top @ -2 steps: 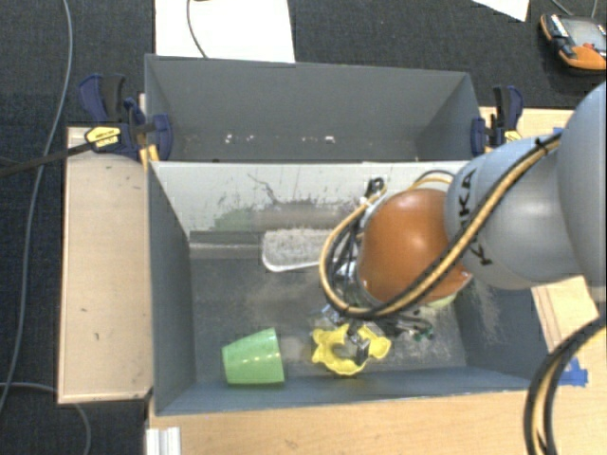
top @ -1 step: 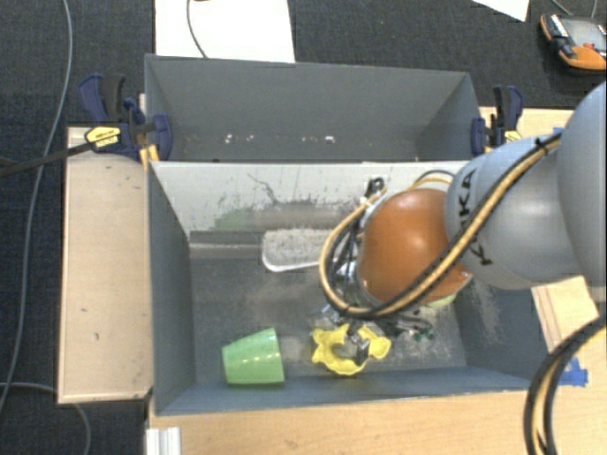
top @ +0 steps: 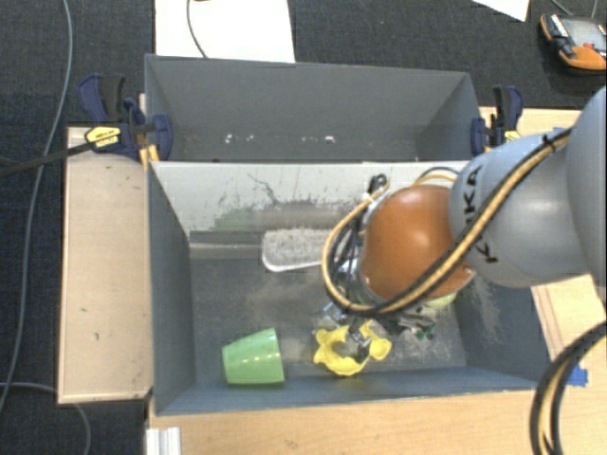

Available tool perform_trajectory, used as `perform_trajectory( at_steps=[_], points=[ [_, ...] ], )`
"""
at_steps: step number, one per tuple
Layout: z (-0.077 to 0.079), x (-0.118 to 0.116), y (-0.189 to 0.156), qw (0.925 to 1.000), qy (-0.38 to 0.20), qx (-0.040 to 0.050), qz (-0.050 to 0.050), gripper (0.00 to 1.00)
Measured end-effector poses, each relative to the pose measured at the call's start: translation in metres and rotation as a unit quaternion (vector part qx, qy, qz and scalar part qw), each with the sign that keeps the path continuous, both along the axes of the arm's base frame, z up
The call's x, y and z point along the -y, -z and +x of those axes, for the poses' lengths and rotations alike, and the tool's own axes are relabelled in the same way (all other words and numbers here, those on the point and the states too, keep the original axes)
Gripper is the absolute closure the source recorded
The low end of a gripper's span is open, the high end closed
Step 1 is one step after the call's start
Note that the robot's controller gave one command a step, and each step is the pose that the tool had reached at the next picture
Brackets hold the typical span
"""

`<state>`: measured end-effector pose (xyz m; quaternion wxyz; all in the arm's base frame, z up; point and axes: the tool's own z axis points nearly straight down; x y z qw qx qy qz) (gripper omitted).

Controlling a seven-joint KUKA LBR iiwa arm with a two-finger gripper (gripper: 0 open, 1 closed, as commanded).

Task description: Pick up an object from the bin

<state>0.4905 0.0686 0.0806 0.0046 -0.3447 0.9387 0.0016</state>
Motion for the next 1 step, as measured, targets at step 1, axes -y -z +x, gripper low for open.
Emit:
perform_trajectory(
  at_steps=[1],
  points=[
    [-0.0005, -0.0003, -0.0236, 1.0000, 0.002, -0.0007, 0.000, 1.00]
  ],
)
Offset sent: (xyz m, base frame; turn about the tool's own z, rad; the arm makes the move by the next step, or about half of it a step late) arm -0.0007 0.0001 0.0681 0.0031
